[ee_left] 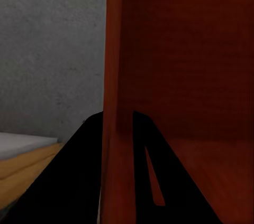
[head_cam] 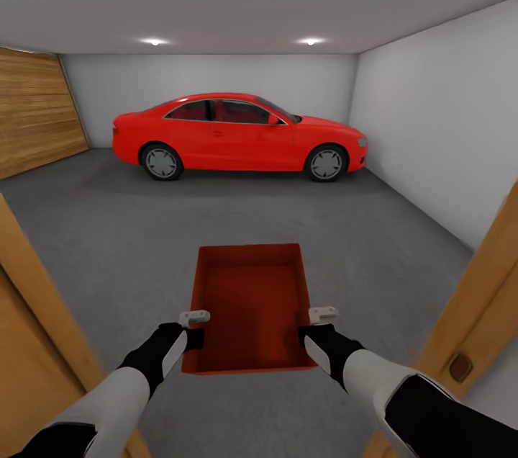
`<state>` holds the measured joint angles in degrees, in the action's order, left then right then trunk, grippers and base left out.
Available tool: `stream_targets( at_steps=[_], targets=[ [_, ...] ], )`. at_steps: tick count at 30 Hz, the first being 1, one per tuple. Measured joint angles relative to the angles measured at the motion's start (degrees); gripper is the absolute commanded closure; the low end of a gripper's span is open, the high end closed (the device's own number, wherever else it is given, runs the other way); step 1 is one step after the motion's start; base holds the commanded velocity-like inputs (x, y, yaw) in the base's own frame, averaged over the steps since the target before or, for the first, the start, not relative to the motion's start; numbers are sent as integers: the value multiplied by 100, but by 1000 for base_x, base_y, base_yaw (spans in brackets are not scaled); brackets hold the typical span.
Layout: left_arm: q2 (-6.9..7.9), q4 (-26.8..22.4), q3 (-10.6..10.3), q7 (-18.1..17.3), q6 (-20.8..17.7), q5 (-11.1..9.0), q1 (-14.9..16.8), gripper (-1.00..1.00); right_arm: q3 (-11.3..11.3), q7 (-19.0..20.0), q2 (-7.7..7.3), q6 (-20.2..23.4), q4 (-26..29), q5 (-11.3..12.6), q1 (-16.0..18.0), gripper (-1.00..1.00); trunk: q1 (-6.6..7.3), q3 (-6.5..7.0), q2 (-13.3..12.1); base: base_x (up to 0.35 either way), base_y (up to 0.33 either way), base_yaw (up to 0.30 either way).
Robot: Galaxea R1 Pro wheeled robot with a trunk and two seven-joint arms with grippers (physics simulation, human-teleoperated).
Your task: Move the two storage containers from the living room to the garage. In the garage, place one container on the floor and stack the other container on top of it (either order is fine).
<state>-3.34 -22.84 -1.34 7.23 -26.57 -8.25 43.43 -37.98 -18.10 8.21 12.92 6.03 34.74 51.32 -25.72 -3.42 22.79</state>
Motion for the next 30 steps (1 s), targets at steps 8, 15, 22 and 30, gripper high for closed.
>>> stream_targets(
  at_steps=[8,15,22,30],
  targets=[
    [2,13,-4,0,1,-8,0,100,-4,1,5,0,-14,5,0,100,0,0,0,323,0,0],
    [3,24,-8,-1,2,-16,0,100,-8,1,9,0,-26,11,0,100,0,0,0,323,0,0],
    [3,24,-8,-1,4,-16,0,100,-9,1,9,0,-25,10,0,100,0,0,0,323,0,0],
    [5,30,-10,-1,2,-20,0,100,-9,1,12,0,-33,12,0,100,0,0,0,323,0,0]
  ],
)
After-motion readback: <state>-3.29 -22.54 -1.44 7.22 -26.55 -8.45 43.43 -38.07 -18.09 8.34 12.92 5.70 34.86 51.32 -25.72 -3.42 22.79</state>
